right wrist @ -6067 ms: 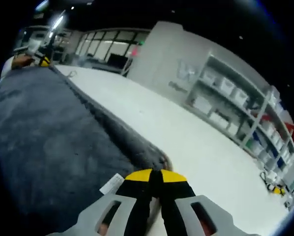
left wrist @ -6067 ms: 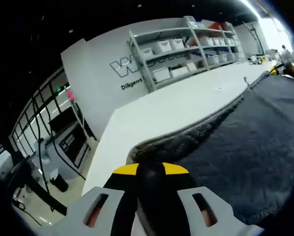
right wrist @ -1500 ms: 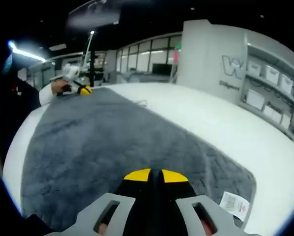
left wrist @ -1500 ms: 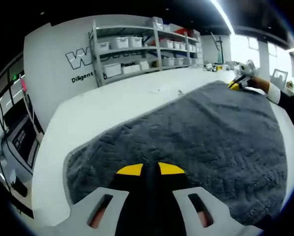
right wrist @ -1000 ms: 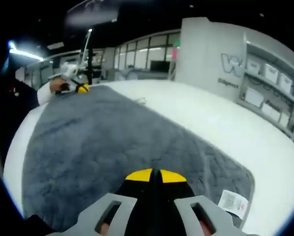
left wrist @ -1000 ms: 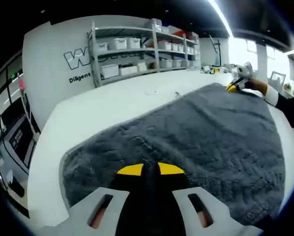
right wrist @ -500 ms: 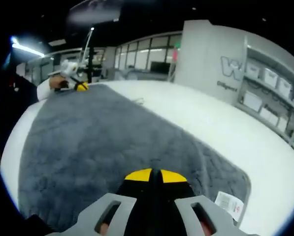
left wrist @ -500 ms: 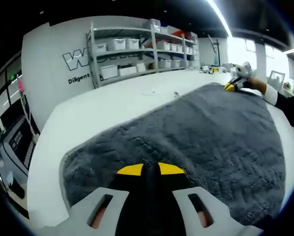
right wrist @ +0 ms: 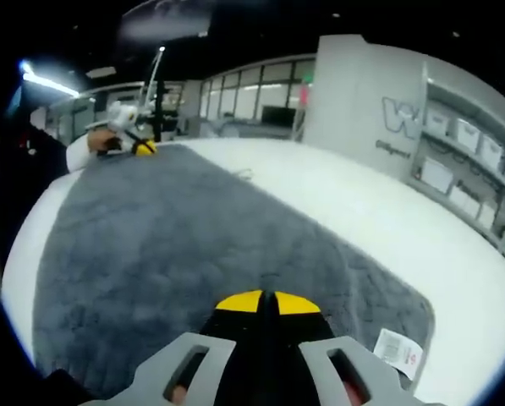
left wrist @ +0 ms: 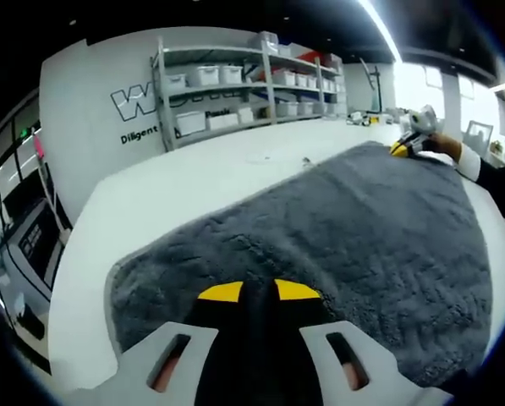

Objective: Open the folded towel by lifting each exposed corner and separating the folded layers until the towel lies flat within the target outline without major curled edges

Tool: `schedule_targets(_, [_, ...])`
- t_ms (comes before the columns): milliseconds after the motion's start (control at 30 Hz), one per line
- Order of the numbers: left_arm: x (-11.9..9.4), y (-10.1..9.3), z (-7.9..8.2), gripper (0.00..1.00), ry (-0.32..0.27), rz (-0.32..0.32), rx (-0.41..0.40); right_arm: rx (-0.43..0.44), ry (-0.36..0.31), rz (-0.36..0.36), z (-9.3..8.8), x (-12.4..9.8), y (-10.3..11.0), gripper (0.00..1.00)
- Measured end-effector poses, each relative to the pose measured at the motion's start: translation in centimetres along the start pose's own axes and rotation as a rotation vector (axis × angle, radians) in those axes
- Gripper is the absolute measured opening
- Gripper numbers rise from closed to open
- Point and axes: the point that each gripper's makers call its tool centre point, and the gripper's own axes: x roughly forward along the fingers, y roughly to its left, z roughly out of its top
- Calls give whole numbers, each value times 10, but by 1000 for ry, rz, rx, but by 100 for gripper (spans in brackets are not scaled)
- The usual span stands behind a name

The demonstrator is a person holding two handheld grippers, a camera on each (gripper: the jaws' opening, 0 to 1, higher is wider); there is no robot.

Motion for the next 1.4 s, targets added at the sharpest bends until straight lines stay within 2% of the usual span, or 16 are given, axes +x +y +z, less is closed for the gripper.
schedule_targets(333, [1,5,2,14,-1,10,15,1,-2,6,0,0,-6,0])
schedule_targets(400, [1,5,1,14,-10,-12,-57,-4,-3,0,0,0,-8,1])
schedule_targets(533, [1,12,3,19,-29,-22,-93,-2,-12,-8,3,-4,-16,5])
schedule_targets(667, [-1,12,14,22,-68,-24,-102,4,-46,-14,10,-12,-22,6])
schedule_targets(767, [-3,13,25,23,-115,-36,-139,31,-84,-5,18,-16,-25,10])
schedule_targets(1000, [-9,24,39,31,-165,-15,-175,53,-133,-23,26,-20,-33,16])
schedule_targets(1167, [-31,38,61,36,-244,23,-215,71,-148,-59,31,-27,-37,26])
schedule_targets(1333, [-50,44,77,51,-298,67,-197,81,-157,-78,42,-35,-31,48])
schedule_targets(1400, [-58,45,82,56,-309,84,-195,79,-164,-80,48,-41,-26,53])
